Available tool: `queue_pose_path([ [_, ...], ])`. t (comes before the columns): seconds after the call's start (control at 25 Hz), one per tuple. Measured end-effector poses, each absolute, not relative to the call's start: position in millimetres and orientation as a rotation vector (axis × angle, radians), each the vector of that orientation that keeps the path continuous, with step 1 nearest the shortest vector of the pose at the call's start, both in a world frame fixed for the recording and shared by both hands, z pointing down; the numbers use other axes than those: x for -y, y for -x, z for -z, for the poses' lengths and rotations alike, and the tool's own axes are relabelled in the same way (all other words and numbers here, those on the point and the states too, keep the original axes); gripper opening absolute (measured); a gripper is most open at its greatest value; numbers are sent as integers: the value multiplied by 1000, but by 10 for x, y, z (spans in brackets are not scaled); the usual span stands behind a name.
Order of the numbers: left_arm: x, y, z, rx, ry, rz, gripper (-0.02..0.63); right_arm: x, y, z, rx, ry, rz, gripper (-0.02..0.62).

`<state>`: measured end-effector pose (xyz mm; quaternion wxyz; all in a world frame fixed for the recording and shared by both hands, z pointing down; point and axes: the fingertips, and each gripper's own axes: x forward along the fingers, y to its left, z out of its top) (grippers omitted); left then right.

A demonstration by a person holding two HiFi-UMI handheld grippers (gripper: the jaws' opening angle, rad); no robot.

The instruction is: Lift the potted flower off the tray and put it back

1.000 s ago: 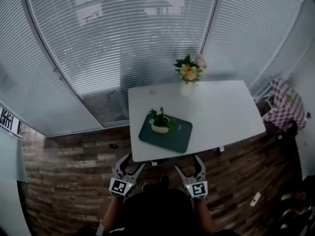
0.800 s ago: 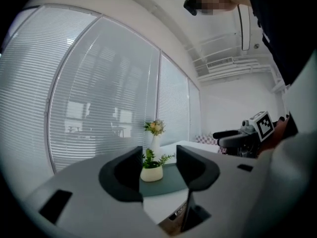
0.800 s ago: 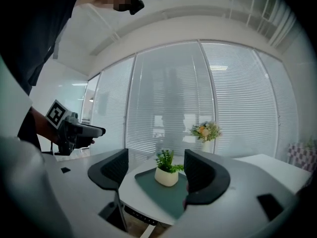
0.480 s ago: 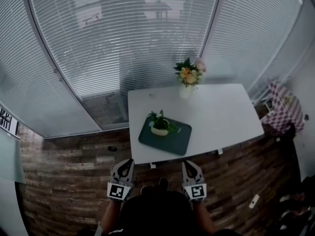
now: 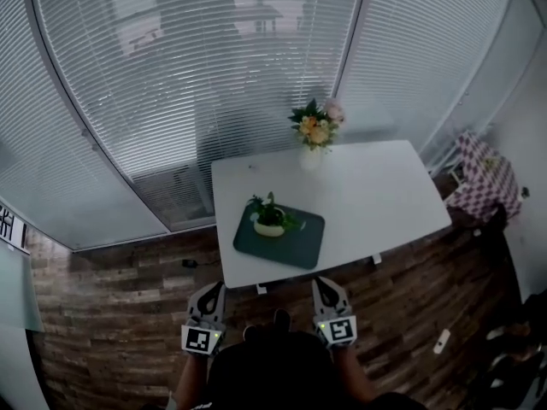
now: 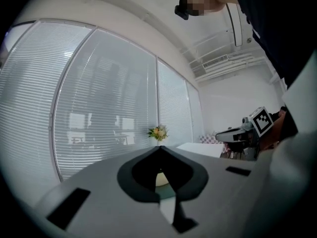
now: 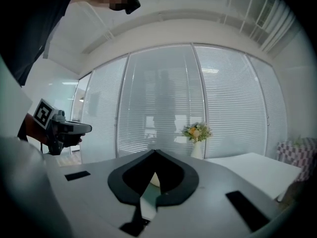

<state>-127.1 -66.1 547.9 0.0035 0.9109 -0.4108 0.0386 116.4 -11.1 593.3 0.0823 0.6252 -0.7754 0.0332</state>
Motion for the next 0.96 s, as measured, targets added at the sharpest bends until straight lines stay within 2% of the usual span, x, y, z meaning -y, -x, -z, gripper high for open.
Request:
queue_pose_path([
  [0.4, 737, 1353, -5401, 1317, -2772, -49, 6, 47, -1173, -5910, 2313, -1859, -77, 5],
  [0.96, 710, 1319, -5468, 1290, -2798, -117, 6, 58, -1168, -5879, 2305, -1829, -42, 3],
])
